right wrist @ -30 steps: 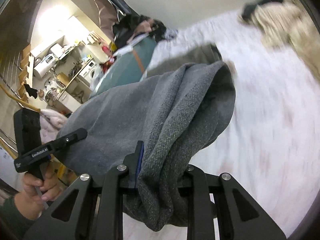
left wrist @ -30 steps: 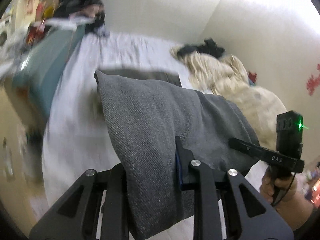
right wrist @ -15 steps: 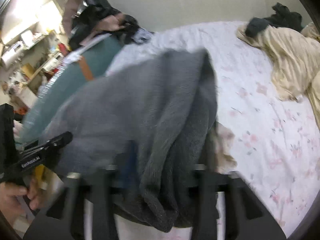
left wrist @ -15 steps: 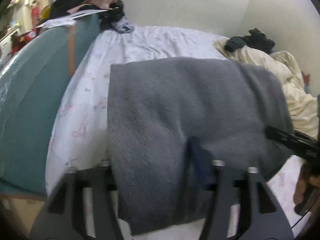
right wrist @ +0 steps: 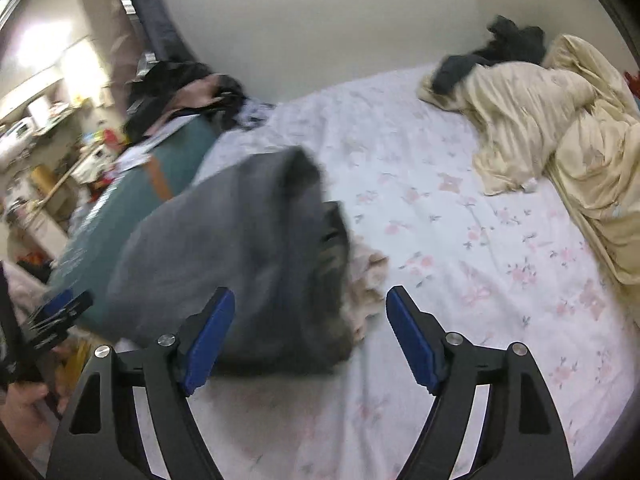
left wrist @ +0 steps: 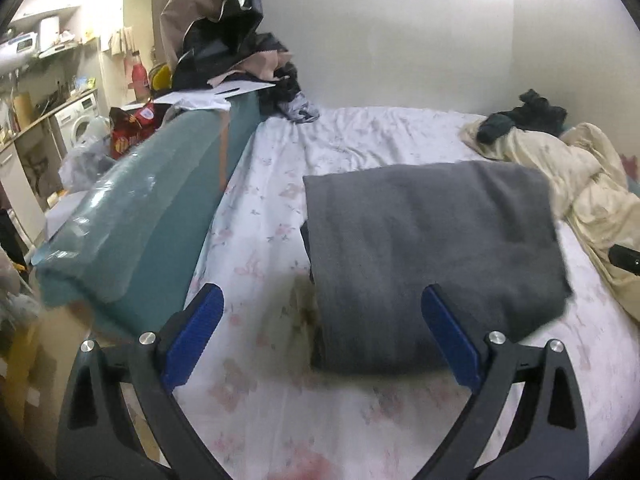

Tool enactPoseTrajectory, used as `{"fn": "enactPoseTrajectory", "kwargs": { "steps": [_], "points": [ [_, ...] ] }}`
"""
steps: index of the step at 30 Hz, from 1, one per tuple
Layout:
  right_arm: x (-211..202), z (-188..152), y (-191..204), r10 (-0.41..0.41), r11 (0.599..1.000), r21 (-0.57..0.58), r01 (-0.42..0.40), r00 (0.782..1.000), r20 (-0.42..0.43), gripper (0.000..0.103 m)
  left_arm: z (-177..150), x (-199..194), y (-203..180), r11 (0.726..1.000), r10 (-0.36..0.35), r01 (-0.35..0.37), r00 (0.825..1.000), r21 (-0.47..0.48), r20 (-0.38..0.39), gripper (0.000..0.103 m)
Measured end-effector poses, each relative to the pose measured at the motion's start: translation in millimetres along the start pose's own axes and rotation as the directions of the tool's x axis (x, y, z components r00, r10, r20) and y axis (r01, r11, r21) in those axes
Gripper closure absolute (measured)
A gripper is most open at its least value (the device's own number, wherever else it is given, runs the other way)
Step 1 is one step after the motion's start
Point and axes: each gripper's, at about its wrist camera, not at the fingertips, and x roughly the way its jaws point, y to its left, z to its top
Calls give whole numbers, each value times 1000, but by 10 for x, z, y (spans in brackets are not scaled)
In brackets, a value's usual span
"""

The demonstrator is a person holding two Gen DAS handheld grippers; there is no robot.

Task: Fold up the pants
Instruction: 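Release the bundle on top of the stack and pull both tools back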

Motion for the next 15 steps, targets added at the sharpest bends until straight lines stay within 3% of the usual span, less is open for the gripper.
{"fn": "enactPoseTrajectory", "kwargs": {
  "steps": [5,10,15],
  "points": [
    [-657,-450,372,45,998,-42,-43,998,47,11,-348,-709,-62,999,-37,38,999,-12,35,4],
    [-1353,-1017,633,40,998,-45,-35,993,113,1,-863,-1570,-77,994,-101,104,993,-37,68,1],
    [-1942,-1539,884,-1,997,-75,14,985,172,0,-1288,-2282,-67,992,-115,121,987,-47,110,1]
  ]
}}
